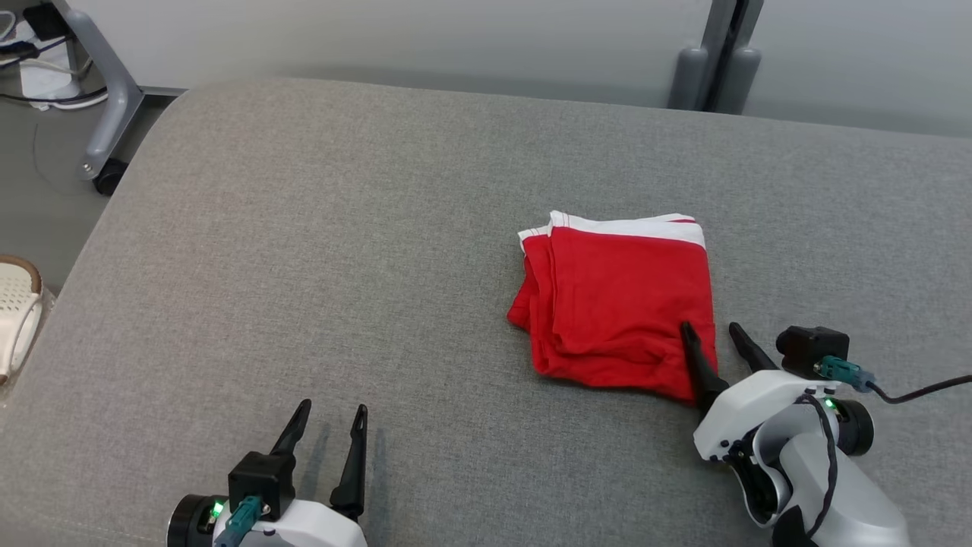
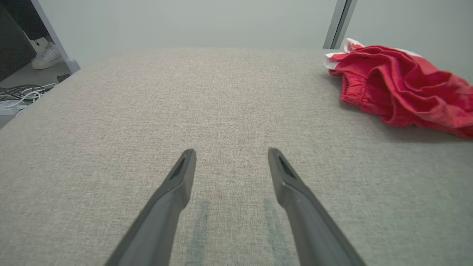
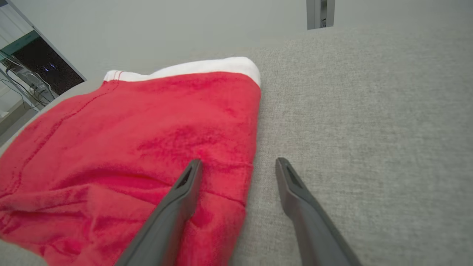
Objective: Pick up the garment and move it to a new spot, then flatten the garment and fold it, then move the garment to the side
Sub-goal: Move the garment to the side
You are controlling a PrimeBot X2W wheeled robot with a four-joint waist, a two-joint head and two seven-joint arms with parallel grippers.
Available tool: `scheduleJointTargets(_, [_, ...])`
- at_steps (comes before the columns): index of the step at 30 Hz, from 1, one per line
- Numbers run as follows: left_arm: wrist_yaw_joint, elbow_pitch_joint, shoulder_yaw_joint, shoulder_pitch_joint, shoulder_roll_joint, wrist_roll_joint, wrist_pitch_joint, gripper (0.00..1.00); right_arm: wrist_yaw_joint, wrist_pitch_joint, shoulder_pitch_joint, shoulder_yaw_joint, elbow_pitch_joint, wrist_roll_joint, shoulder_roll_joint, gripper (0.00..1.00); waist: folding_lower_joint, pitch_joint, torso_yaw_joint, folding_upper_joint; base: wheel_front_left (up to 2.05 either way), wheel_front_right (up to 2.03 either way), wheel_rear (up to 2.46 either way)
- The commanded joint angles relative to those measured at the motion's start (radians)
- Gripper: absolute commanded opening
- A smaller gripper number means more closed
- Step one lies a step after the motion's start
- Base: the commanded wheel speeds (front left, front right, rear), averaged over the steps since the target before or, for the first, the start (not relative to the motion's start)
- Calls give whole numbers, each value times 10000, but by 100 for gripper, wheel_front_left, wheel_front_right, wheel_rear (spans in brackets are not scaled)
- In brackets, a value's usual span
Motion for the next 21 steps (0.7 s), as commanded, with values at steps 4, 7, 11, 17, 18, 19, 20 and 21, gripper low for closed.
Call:
scheduleJointTargets(4, [78,-79,-47,-252,40,-66,3,100,-2,10,-275,331,467,384,-70,71,0,116,71,0,0,0,0])
scheduleJointTargets(7, [75,-117,-26,-349,40,-61,3,100,-2,10,-413,546,645,603,-61,0,0,158,20,0,0,0,0])
scheduleJointTargets(11, [76,-126,-9,-374,42,-10,3,100,-4,8,-589,309,545,456,-75,0,0,84,-141,0,0,0,0])
scheduleJointTargets(17, [-13,-151,69,-130,37,79,3,100,-4,8,-51,-109,25,187,-73,0,0,-420,-778,0,0,0,0])
scheduleJointTargets(18, [-27,-158,65,-95,36,99,3,100,-4,8,25,-172,-41,146,-76,0,0,-502,-928,0,0,0,0])
scheduleJointTargets(19, [-35,-161,119,-33,37,91,3,100,-4,7,112,-120,-112,92,-79,0,0,-610,-1148,0,0,0,0])
scheduleJointTargets(20, [-74,-164,96,10,43,95,3,100,-4,8,239,-165,-162,74,-73,0,0,-682,-1336,0,0,0,0])
scheduleJointTargets(21, [-76,-173,120,55,39,92,3,100,-4,8,364,-111,-211,29,-70,0,0,-770,-1581,0,0,0,0])
